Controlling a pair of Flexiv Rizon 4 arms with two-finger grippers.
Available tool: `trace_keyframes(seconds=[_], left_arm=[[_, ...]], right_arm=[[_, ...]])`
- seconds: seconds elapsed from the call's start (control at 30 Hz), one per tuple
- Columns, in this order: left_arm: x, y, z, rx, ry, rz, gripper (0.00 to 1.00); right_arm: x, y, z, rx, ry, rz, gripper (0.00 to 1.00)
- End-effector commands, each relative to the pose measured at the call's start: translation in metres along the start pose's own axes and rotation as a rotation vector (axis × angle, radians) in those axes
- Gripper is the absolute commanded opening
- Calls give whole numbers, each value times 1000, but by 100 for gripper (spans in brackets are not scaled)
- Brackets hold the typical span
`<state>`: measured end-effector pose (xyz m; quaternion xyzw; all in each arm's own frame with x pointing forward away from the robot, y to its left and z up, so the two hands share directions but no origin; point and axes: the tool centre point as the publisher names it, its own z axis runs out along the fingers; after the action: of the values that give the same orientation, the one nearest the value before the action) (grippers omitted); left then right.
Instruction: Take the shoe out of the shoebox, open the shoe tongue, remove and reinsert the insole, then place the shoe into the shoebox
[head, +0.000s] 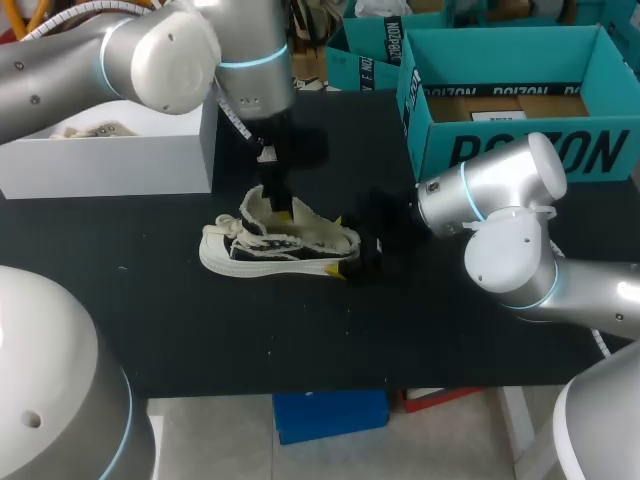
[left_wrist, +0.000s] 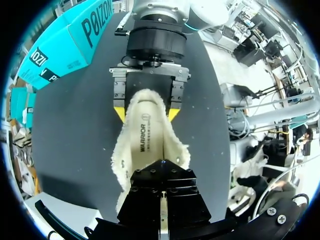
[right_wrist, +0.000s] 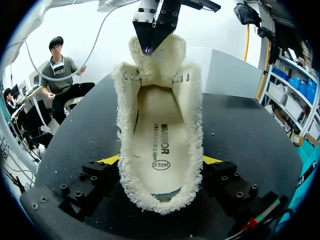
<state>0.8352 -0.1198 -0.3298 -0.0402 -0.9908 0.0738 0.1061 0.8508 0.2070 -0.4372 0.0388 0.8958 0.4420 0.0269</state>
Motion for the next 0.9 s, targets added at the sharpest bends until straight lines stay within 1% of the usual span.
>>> trace_keyframes(seconds=[0.03, 0.4, 0.67, 0.9], left_arm=[[-2, -2, 15, -3, 1, 2, 0], [-3, 0, 43, -26, 7, -9, 0], [-2, 0, 62, -17, 36, -22, 0], [-2, 0, 70, -17, 46, -28, 0]], right_arm=[[0, 0, 1, 2, 0, 1, 0], [0, 0, 1, 2, 0, 1, 0], [0, 0, 1, 2, 0, 1, 0], [0, 0, 1, 2, 0, 1, 0]])
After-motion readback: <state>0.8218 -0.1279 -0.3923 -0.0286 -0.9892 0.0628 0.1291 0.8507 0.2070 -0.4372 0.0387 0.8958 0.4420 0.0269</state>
